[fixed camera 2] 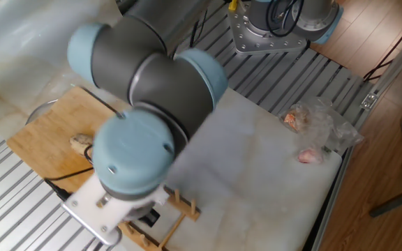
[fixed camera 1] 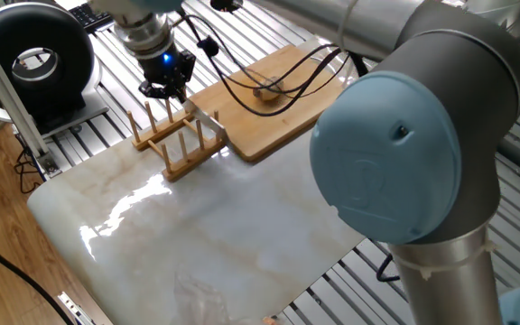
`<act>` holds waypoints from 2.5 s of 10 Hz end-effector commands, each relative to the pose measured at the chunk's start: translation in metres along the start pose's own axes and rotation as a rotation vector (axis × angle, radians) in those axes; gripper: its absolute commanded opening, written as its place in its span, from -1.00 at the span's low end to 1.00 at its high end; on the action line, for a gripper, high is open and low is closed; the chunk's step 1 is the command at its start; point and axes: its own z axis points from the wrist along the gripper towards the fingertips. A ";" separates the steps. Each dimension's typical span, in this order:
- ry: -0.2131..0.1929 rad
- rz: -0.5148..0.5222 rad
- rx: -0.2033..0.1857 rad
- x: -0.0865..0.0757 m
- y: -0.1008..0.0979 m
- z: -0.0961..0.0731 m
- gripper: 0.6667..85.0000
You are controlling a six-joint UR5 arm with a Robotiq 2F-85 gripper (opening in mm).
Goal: Slice the lotus root
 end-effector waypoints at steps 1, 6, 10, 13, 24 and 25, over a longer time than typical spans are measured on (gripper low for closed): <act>0.006 -0.036 -0.060 0.008 -0.008 -0.029 -0.98; 0.025 -0.070 -0.141 0.029 -0.034 -0.077 -0.98; -0.030 -0.133 -0.078 0.023 -0.056 -0.079 -0.98; -0.048 -0.222 -0.063 0.018 -0.071 -0.064 -0.98; -0.042 -0.182 -0.123 0.007 -0.120 -0.061 -0.98; -0.062 -0.199 -0.139 0.004 -0.133 -0.059 -0.98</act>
